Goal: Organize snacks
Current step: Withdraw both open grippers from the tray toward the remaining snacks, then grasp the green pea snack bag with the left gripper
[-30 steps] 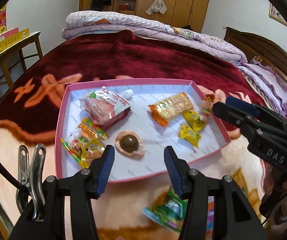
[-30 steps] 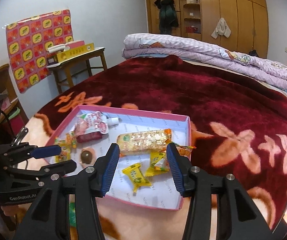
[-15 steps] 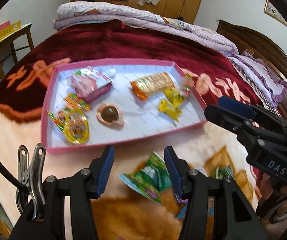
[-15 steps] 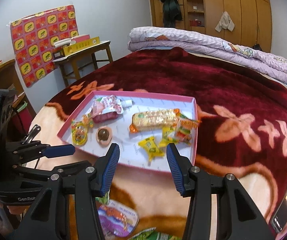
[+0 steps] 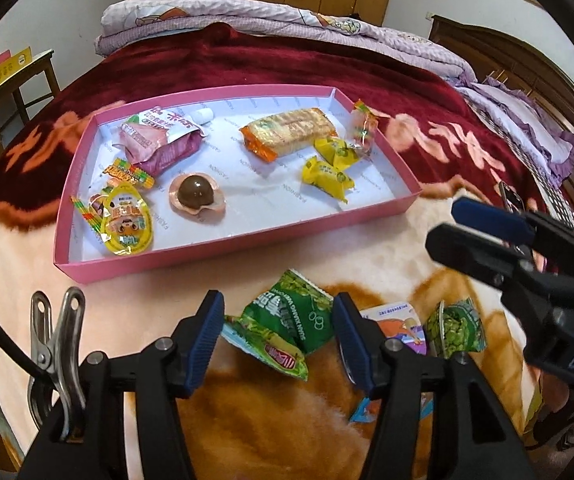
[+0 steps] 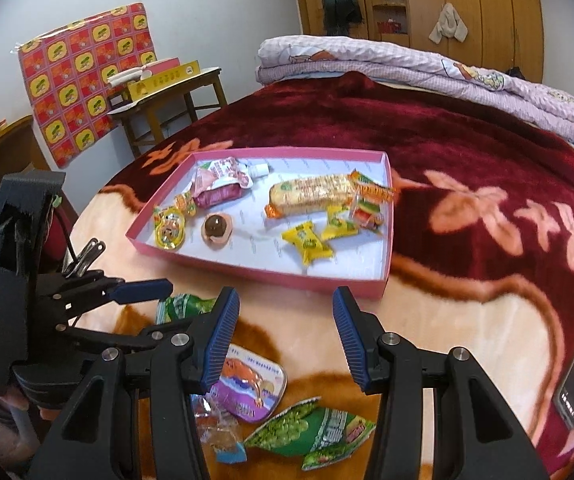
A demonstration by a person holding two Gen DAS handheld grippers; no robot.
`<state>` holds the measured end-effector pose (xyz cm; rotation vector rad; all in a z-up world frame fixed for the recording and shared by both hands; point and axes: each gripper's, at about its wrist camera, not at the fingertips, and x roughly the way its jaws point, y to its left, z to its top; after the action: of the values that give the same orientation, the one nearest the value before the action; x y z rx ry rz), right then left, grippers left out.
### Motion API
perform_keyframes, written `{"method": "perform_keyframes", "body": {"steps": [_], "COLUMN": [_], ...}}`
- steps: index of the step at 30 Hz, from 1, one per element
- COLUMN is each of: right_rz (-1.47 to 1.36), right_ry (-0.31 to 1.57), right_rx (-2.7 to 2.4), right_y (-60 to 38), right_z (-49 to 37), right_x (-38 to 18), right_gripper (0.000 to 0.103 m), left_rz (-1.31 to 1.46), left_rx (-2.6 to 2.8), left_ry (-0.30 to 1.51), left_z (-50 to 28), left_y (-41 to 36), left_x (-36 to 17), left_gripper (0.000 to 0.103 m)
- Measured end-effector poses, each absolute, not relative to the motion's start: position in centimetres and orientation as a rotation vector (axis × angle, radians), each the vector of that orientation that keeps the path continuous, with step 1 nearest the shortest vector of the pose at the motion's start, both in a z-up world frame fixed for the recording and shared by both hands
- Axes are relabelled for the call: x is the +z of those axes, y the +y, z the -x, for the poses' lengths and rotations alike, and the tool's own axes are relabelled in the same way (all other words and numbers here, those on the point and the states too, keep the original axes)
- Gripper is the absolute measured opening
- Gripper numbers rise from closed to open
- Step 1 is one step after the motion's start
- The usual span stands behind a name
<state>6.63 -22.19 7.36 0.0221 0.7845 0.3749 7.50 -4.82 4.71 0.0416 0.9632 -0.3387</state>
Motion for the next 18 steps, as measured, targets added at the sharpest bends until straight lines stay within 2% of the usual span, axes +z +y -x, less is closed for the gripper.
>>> {"method": "perform_keyframes", "body": {"steps": [18], "right_rz": [-0.050], "right_ry": [0.869], "right_rx": [0.398], "right_y": [-22.3], "right_z": [-5.4], "right_x": [5.1], "right_gripper": [0.050], "left_rz": [-0.047], "left_rx": [-0.253], "left_ry": [0.938], "left_z": [-6.3], "left_y": [-5.6], "left_x": [4.3], "left_gripper": [0.063]}}
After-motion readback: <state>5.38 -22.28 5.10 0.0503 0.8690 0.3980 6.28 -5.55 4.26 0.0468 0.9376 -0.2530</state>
